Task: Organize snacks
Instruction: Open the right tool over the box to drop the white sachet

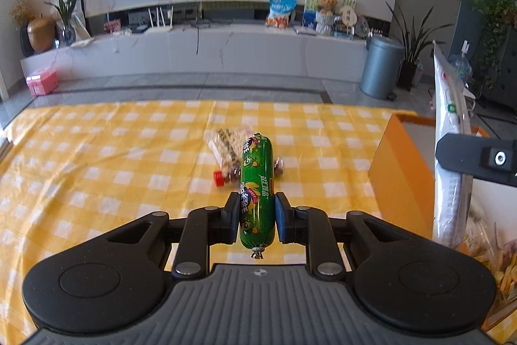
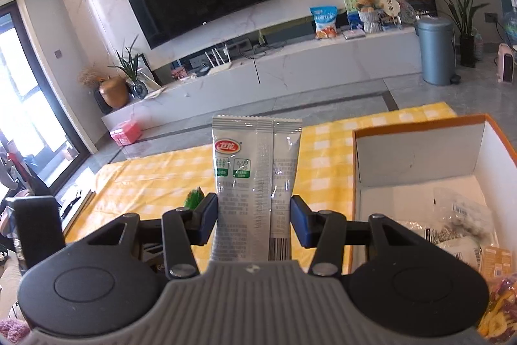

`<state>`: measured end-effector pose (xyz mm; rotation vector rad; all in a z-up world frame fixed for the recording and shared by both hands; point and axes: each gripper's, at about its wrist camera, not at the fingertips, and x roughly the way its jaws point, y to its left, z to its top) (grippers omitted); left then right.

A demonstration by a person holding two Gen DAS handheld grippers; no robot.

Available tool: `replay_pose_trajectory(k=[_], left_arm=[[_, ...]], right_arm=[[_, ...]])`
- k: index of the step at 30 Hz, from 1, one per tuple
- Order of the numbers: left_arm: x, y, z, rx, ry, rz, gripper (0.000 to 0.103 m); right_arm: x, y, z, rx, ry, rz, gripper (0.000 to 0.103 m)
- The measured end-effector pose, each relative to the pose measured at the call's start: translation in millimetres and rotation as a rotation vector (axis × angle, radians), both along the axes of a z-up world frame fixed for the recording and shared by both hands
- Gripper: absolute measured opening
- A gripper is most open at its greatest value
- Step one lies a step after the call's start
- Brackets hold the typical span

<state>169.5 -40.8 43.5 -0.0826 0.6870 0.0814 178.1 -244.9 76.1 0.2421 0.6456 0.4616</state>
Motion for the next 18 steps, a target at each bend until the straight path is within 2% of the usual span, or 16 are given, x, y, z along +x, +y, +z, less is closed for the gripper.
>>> replay_pose_trajectory(k=[7, 11, 15, 18], left_arm=[[-9.2, -11.0, 31.0, -0.04, -0.079, 0.011, 0.025], [-10.4, -20.1, 39.2, -0.05, -0.117, -0.008, 0.025], [-2.9, -31.2, 41.9, -0.07, -0.137, -0.036, 0.025], [5.5, -40.4, 40.1, -0.107, -0.137, -0.06, 0.025]], right_arm=[[-9.1, -31.9, 16.5, 0.059, -0.047, -0.056, 0.048], [-9.4, -61.5, 18.8, 0.079, -0.062, -0.131, 0.048], [-3.4, -113.6, 20.1, 0.104, -0.051, -0.29, 0.048], [18.0, -144.8, 12.4, 0.074, 0.009, -0.429, 0.048]])
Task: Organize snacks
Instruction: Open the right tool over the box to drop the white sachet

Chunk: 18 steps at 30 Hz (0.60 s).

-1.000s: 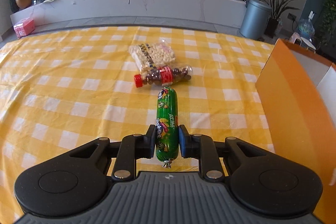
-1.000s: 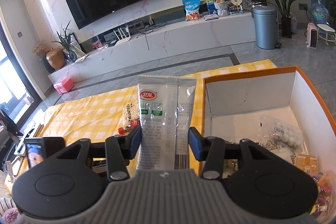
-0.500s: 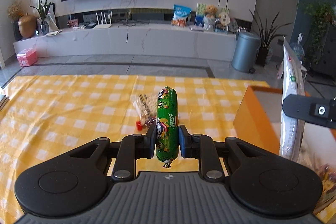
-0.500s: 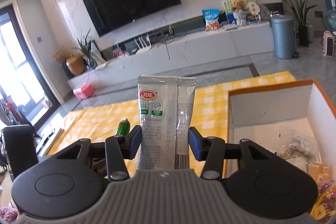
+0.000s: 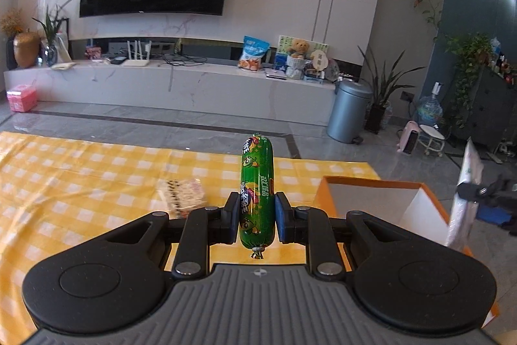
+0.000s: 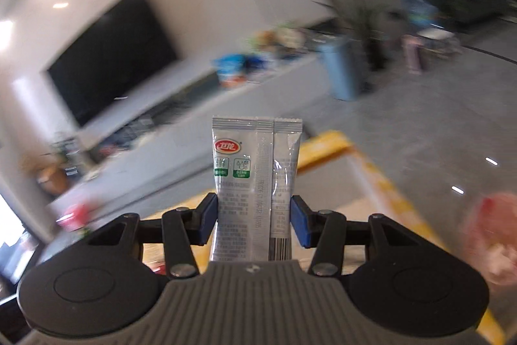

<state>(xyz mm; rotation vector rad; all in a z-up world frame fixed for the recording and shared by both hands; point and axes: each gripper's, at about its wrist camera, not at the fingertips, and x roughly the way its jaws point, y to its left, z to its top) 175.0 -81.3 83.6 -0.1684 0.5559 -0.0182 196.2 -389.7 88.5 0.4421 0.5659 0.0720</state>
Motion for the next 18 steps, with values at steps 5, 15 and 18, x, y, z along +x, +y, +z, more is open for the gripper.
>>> replay_pose_trajectory(k=[5, 15, 18], left_arm=[[7.5, -12.2, -4.0, -0.029, -0.013, -0.034, 0.025], [19.3, -10.1, -25.8, -0.12, 0.017, -0.003, 0.025], [19.6, -7.3, -33.0, -0.139, 0.02, 0.008, 0.025]], right_arm=[[38.9, -10.1, -31.4, -0.003, 0.116, -0.017, 0.048], [85.9, -2.1, -105.0, 0.418, 0.273, -0.157, 0.05], [88.6, -6.1, -121.7, 0.508, 0.296, -0.306, 0.051]])
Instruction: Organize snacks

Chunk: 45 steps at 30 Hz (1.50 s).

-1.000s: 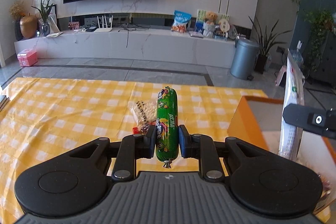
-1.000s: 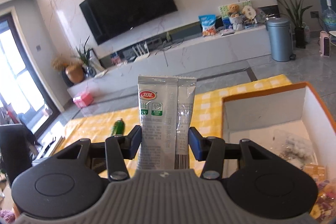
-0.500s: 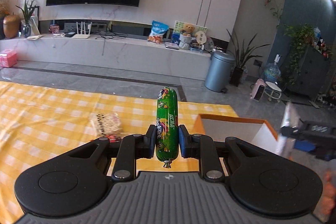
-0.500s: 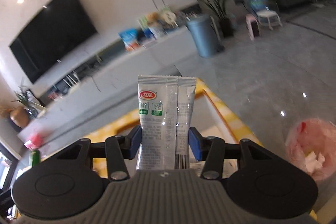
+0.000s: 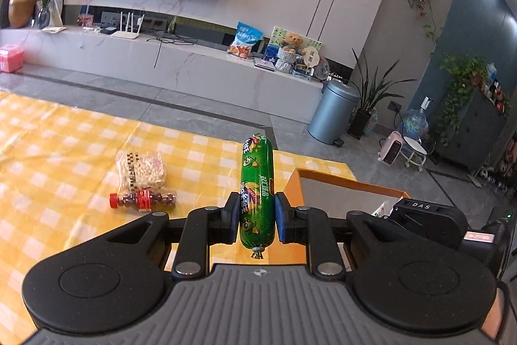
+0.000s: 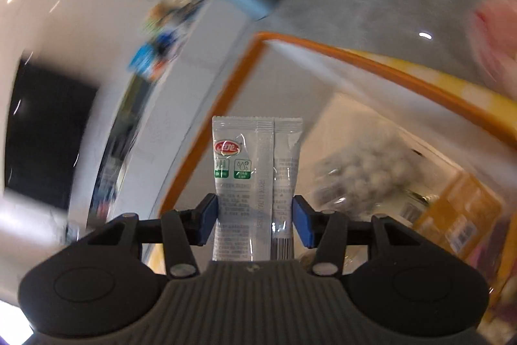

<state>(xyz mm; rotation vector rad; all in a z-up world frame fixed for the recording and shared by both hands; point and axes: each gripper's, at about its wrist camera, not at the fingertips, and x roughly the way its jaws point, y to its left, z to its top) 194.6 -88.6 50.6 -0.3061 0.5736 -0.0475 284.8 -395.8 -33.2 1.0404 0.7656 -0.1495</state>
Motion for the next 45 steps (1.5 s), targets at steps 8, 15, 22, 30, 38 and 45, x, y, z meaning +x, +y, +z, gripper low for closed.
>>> replay_pose_trajectory(k=[8, 15, 22, 30, 38, 45], left_arm=[[-2.0, 2.2, -14.8, 0.028, 0.033, 0.016, 0.025], [-5.2, 6.8, -14.0, 0.027, 0.036, 0.017, 0.025], [-5.7, 6.7, -14.3, 0.033, 0.045, -0.002, 0.025], [-5.9, 7.5, -16.7, 0.034, 0.052, -0.017, 0.025], [-4.0, 9.9, -22.7, 0.037, 0.066, -0.019, 0.025], [-9.2, 9.8, -12.3, 0.057, 0.04, -0.035, 0.025]], right_arm=[[13.5, 15.8, -2.3, 0.02, 0.008, -0.057, 0.082], [8.0, 37.1, 16.4, -0.089, -0.047, 0.186, 0.088], [-7.8, 68.3, 48.8, -0.629, -0.062, 0.508, 0.007], [27.4, 78.1, 8.2, -0.515, 0.035, 0.554, 0.0], [43.7, 65.5, -28.8, -0.246, 0.076, 0.432, 0.0], [26.6, 62.6, -6.1, -0.247, 0.033, 0.456, 0.002]])
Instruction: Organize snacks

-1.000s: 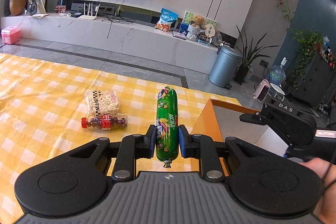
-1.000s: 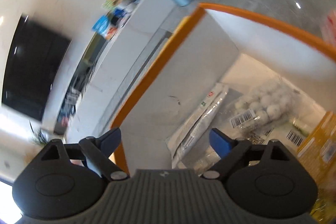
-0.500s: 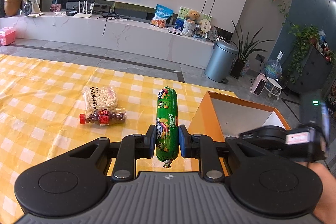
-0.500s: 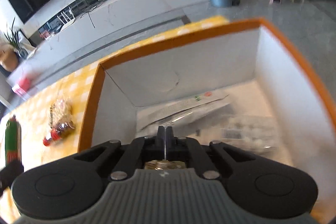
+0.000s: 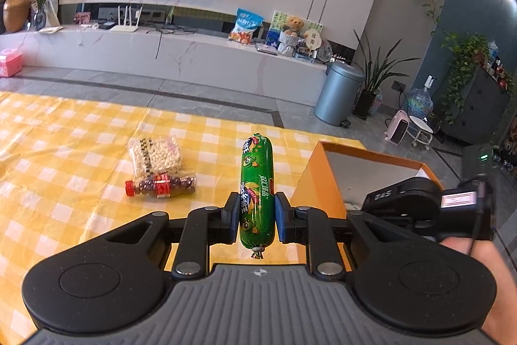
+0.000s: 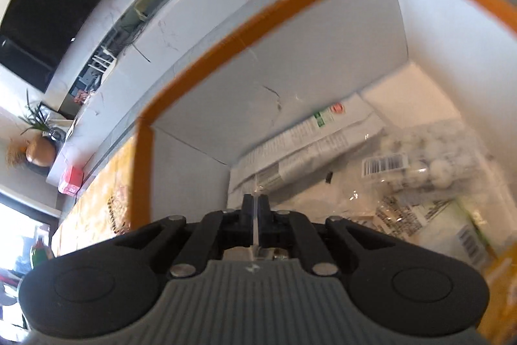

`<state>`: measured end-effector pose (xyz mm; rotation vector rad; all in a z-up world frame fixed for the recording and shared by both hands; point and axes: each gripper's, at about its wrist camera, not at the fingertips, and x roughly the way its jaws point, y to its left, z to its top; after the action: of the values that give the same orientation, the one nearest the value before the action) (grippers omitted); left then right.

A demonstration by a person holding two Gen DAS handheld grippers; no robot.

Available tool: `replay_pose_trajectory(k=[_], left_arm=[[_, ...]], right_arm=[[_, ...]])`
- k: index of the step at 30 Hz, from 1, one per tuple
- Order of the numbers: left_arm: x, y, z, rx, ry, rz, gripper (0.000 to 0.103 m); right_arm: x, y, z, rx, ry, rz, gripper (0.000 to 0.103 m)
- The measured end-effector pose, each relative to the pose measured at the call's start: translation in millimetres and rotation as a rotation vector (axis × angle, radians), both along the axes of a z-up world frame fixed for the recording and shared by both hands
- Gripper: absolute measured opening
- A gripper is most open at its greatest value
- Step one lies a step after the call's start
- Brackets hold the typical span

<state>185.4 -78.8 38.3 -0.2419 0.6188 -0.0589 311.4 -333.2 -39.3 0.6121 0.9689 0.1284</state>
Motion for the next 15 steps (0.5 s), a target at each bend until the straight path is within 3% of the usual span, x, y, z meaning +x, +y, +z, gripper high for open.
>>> replay_pose_trajectory(k=[8, 12, 15], left_arm=[[1.6, -9.4, 18.1, 0.008, 0.003, -0.057, 0.025], [8.3, -24.2, 24.9, -0.003, 0.019, -0.09, 0.025], [16.5, -37.8, 25.0, -0.067, 0.052, -0.131, 0.025]], right_arm=[[-66.0, -37.9, 82.9, -0.089, -0.256, -0.081, 0.006], [-85.2, -75.2, 95.3, -0.061, -0.288, -0.158, 0.006], [-94.2, -92.4, 98.3, -0.082, -0.287, -0.194, 0.008]])
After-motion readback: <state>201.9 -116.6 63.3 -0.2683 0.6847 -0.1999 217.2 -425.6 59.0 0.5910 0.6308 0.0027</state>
